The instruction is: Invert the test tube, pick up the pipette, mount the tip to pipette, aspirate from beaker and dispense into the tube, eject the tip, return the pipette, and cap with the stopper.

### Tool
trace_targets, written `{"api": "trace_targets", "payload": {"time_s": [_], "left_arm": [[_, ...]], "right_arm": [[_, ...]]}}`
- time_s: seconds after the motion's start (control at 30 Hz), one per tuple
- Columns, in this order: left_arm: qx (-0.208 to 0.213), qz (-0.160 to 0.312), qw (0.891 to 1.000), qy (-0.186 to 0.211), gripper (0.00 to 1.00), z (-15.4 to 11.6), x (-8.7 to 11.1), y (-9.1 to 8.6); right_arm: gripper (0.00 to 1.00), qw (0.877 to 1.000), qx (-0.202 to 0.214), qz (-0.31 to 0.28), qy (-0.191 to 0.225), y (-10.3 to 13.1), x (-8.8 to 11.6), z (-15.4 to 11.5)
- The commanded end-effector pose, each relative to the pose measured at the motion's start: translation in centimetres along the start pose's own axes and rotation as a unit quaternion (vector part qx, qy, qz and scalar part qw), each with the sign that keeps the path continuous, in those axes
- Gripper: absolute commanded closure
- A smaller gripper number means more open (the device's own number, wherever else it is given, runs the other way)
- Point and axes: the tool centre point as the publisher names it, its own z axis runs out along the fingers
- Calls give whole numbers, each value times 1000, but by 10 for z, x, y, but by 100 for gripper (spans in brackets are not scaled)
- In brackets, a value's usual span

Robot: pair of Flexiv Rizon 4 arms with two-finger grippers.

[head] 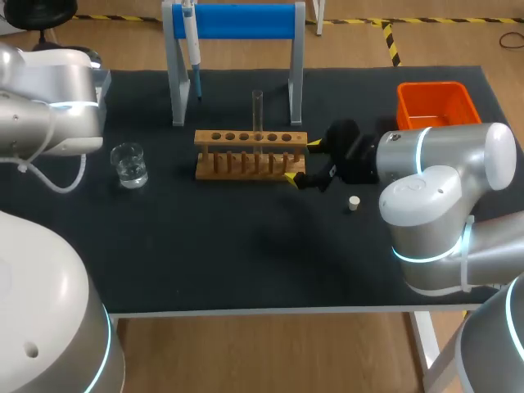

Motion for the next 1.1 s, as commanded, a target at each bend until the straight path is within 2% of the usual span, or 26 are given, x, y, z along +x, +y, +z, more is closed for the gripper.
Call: {"api": "trace_targets", "payload": {"time_s": [0.03, 0.6, 1.1], "left_arm": [[-4, 1, 1000, 3, 100, 5, -2, 0], [-3, 3, 1000, 1, 100, 3, 0, -2], [12, 11, 1000, -15, 100, -23, 5, -18]], "right_arm": [[0, 1000, 0, 0, 0, 0, 0, 0], [0, 1000, 0, 0, 0, 0, 0, 0], [0, 1000, 0, 0, 0, 0, 0, 0]]}}
